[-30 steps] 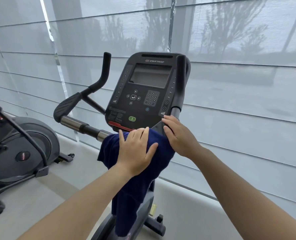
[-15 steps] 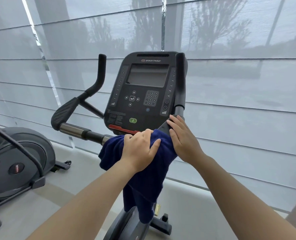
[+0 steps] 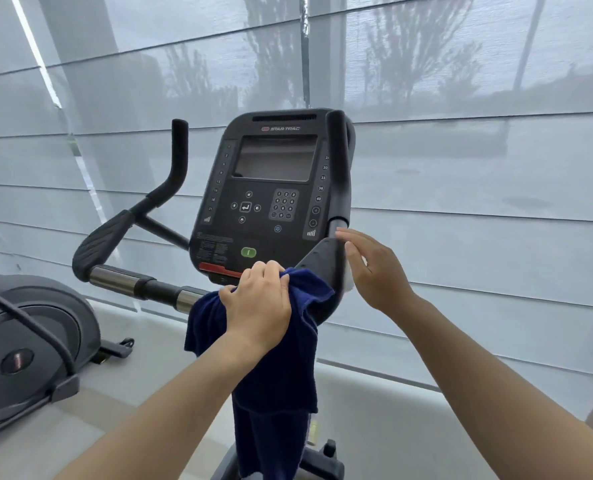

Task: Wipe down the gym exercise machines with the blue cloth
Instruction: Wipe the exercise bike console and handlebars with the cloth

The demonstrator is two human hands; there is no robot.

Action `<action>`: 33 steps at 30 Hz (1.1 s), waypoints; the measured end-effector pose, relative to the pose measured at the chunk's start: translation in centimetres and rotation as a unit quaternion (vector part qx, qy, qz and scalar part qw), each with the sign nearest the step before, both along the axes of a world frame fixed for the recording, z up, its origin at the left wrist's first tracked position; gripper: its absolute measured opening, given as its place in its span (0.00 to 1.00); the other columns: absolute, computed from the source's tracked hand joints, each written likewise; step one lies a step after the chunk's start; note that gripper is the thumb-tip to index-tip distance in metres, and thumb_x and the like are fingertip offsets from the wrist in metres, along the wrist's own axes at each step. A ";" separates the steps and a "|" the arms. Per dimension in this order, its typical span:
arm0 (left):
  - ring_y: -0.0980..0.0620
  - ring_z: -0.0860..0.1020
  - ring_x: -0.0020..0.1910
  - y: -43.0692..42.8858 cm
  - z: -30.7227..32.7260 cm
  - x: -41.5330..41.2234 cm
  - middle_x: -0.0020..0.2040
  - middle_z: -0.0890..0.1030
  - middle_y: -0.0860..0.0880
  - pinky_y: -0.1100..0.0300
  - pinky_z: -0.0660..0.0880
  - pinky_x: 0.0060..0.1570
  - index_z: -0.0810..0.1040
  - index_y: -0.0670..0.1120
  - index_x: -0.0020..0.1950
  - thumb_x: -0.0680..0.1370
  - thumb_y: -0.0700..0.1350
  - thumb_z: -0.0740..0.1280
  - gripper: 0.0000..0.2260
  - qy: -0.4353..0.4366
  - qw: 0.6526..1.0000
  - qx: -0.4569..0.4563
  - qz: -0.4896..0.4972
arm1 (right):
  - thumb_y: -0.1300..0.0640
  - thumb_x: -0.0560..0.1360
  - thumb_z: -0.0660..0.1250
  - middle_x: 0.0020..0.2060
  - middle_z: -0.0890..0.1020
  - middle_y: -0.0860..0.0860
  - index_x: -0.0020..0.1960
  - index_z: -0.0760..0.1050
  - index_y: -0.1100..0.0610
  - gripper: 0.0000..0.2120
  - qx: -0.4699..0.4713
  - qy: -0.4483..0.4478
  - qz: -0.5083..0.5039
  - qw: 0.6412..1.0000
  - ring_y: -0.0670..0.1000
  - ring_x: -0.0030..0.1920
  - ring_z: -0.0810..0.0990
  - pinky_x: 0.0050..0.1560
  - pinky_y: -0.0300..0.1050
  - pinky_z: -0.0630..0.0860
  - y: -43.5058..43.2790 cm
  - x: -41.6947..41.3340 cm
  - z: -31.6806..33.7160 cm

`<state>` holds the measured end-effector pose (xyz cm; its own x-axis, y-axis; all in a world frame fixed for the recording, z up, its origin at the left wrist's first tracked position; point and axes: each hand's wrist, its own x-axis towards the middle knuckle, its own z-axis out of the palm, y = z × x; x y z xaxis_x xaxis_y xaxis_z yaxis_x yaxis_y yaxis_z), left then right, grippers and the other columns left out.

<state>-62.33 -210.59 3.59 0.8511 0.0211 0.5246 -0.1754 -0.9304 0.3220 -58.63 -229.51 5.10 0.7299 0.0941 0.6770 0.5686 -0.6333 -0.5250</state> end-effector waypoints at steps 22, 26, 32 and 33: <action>0.45 0.54 0.74 -11.4 4.9 8.2 0.75 0.50 0.47 0.42 0.60 0.69 0.42 0.46 0.74 0.74 0.60 0.65 0.41 0.082 0.990 0.053 0.103 | 0.59 0.79 0.59 0.69 0.70 0.47 0.68 0.69 0.54 0.18 -0.047 -0.043 0.166 0.984 0.45 0.68 0.67 0.63 0.33 0.61 -8.5 10.4 2.3; 0.44 0.76 0.56 -12.5 4.1 7.8 0.62 0.70 0.43 0.54 0.73 0.47 0.61 0.41 0.63 0.76 0.59 0.61 0.26 0.066 0.976 0.100 0.182 | 0.55 0.79 0.59 0.74 0.59 0.43 0.73 0.61 0.53 0.22 -0.140 -0.065 0.208 0.966 0.42 0.74 0.54 0.65 0.31 0.56 -6.1 10.9 0.9; 0.43 0.76 0.54 -12.4 5.3 9.5 0.59 0.72 0.41 0.52 0.72 0.47 0.64 0.40 0.63 0.79 0.55 0.57 0.22 0.083 0.976 0.130 0.153 | 0.63 0.77 0.63 0.68 0.72 0.49 0.65 0.73 0.55 0.17 -0.044 -0.088 0.237 0.967 0.50 0.70 0.67 0.64 0.39 0.66 -5.3 12.7 0.9; 0.43 0.76 0.55 -12.3 5.5 9.8 0.60 0.72 0.41 0.50 0.72 0.50 0.63 0.39 0.65 0.79 0.55 0.57 0.23 0.089 0.977 0.127 0.146 | 0.64 0.76 0.64 0.66 0.74 0.50 0.63 0.76 0.56 0.16 -0.031 -0.096 0.236 0.967 0.51 0.68 0.70 0.64 0.41 0.69 -5.3 12.9 0.9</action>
